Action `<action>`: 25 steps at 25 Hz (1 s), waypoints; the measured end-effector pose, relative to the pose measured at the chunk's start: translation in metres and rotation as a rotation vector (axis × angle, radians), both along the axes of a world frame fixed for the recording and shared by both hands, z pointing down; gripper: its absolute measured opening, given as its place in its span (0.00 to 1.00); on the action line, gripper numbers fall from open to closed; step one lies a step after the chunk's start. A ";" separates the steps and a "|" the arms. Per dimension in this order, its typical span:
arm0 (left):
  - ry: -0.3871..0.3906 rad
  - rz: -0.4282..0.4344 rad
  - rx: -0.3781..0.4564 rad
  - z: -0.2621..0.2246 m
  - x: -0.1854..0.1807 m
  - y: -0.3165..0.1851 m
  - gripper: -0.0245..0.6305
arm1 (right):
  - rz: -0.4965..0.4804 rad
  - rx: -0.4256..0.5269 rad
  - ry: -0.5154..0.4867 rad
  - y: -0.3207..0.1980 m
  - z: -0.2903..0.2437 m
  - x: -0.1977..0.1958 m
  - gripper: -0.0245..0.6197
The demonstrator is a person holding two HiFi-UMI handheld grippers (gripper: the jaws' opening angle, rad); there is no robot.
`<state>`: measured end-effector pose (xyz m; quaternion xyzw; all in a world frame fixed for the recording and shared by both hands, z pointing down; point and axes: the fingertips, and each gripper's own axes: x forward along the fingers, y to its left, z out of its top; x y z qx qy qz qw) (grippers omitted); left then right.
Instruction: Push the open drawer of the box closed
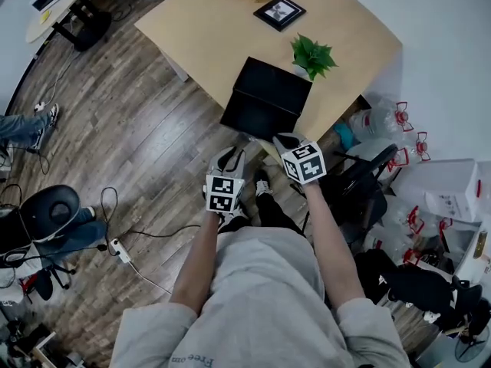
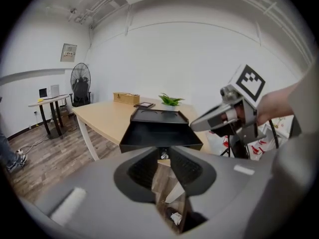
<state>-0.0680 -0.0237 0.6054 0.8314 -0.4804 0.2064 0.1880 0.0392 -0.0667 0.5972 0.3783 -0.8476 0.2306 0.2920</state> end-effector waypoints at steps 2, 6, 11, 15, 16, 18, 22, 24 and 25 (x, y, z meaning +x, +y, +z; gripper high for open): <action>0.007 0.008 0.011 -0.005 -0.001 0.009 0.25 | 0.023 -0.006 -0.014 0.022 0.001 -0.004 0.04; 0.017 0.029 0.025 -0.010 -0.001 0.031 0.25 | 0.081 0.008 -0.037 0.056 -0.003 -0.009 0.04; 0.053 0.031 0.045 -0.010 0.001 0.049 0.25 | 0.177 0.046 -0.076 0.089 -0.006 -0.006 0.04; 0.051 0.059 0.055 -0.008 0.004 0.064 0.24 | 0.234 0.035 -0.127 0.114 -0.002 -0.004 0.04; 0.048 0.069 0.058 -0.007 0.004 0.068 0.24 | 0.242 0.029 -0.137 0.120 0.000 -0.004 0.04; 0.048 0.077 0.063 -0.007 0.003 0.074 0.23 | 0.249 0.018 -0.148 0.129 0.004 -0.006 0.04; 0.042 0.066 0.078 -0.012 -0.008 0.072 0.19 | 0.237 0.019 -0.146 0.137 0.007 -0.015 0.04; 0.038 0.059 0.085 -0.015 -0.013 0.072 0.16 | 0.234 0.028 -0.146 0.140 0.007 -0.019 0.04; 0.035 0.059 0.088 -0.016 -0.015 0.072 0.15 | 0.234 0.031 -0.147 0.141 0.006 -0.021 0.04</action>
